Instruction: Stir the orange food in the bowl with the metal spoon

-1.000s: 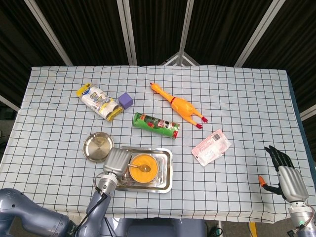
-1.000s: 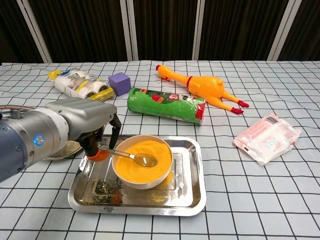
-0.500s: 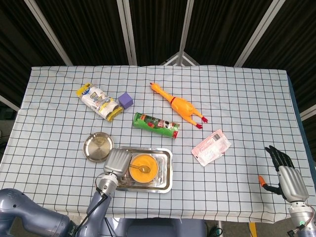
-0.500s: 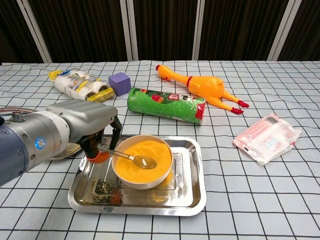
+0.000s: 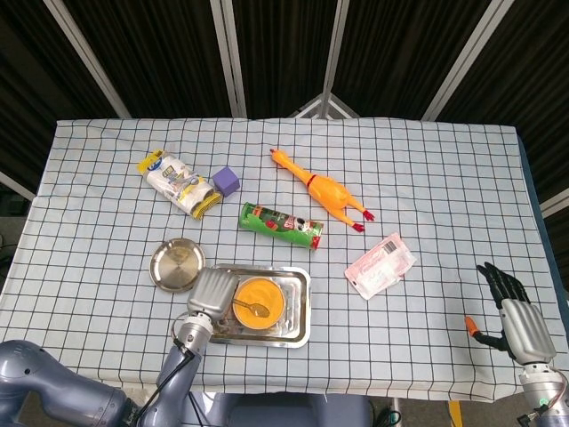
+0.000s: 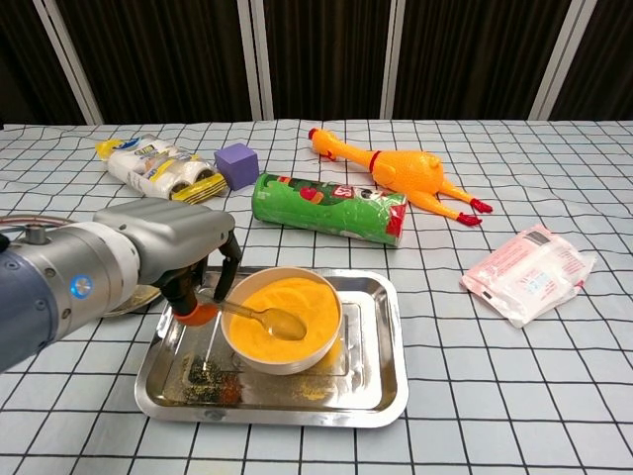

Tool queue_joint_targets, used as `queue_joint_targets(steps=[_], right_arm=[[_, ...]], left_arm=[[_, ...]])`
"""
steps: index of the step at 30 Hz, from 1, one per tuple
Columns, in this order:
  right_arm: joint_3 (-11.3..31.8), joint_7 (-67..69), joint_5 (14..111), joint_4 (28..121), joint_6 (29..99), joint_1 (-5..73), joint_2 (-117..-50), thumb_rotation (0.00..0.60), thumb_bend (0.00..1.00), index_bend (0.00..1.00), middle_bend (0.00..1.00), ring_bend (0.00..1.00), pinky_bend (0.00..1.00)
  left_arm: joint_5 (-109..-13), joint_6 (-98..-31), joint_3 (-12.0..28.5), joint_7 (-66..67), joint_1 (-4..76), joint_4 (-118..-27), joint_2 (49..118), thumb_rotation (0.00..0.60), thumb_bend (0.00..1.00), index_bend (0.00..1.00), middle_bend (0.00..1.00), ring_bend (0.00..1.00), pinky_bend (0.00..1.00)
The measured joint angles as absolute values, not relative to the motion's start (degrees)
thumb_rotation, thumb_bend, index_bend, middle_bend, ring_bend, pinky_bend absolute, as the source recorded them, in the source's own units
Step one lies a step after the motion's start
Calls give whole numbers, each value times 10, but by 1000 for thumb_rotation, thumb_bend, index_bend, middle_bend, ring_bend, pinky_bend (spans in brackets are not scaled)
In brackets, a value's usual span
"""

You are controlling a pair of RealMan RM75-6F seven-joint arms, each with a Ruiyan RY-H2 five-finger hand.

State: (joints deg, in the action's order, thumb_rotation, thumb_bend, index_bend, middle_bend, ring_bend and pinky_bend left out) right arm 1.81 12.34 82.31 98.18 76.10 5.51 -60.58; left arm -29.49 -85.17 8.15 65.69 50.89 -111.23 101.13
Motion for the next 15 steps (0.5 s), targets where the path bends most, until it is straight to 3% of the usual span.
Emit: queue_joint_targets(steps=[15], right_arm=[[18, 124, 823, 982, 760, 55, -605, 600, 404, 0, 0, 0, 0]], left_arm=[[-312, -857, 82, 655, 504, -1116, 999, 600, 576, 604, 1000, 1000, 1000]])
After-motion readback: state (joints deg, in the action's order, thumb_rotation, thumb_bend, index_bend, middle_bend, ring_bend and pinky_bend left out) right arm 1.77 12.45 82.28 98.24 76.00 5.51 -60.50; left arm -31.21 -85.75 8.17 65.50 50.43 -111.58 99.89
